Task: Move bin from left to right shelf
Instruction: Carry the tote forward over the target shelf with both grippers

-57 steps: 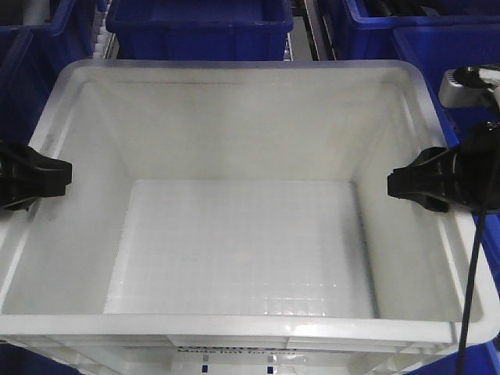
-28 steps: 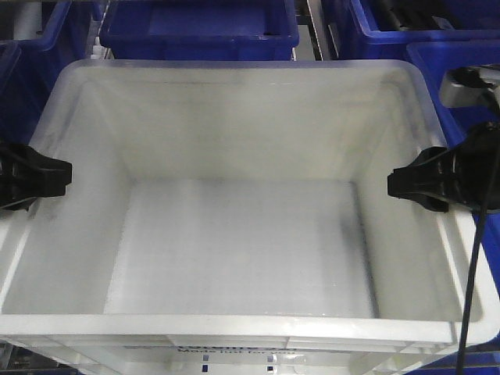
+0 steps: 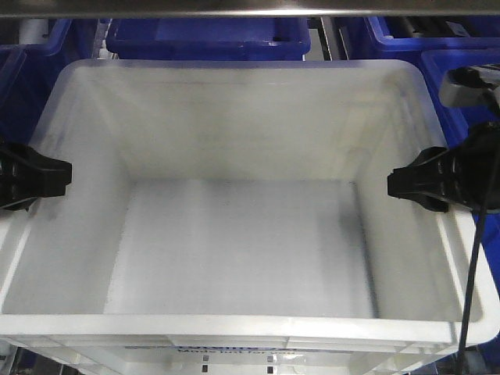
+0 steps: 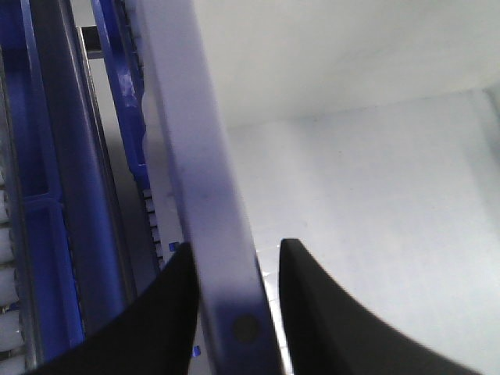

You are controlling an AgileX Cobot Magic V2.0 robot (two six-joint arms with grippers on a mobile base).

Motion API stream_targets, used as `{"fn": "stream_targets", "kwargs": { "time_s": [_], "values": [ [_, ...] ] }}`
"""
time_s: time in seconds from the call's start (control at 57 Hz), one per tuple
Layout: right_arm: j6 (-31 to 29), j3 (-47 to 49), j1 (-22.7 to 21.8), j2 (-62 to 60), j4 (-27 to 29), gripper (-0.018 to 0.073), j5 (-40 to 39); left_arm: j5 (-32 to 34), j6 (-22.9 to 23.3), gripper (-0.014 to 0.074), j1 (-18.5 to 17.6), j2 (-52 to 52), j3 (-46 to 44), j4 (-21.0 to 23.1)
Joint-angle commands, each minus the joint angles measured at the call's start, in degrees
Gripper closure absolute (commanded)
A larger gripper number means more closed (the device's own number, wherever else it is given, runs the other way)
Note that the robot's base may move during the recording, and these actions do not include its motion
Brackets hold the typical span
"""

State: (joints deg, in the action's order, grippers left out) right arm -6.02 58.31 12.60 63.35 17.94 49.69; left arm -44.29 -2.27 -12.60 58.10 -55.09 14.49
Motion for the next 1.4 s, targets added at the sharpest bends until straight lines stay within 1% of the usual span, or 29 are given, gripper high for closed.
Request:
{"fn": "stream_targets", "kwargs": {
  "time_s": [0.0, 1.053, 1.193, 1.386],
  "values": [
    [-2.13, 2.42, -0.06, -1.84, 3.59, 0.0564, -5.12, 6.49, -1.66, 0.0603, -0.57, -1.61, -2.22, 2.34],
    [-2.13, 2.42, -0.06, -1.84, 3.59, 0.0564, -5.07, 6.55, -1.66, 0.0603, -0.57, -1.61, -2.22, 2.34],
    [-2.2, 2.42, -0.06, -1.84, 3.21, 0.0564, -7.08, 6.87, -1.66, 0.0603, -0.57, -1.61, -2.22, 2.34],
    [-2.2, 2.42, -0.06, -1.84, 3.62, 0.0564, -7.76, 7.15, -1.66, 0.0603, -0.57, -1.49, -2.22, 2.25]
  ]
}}
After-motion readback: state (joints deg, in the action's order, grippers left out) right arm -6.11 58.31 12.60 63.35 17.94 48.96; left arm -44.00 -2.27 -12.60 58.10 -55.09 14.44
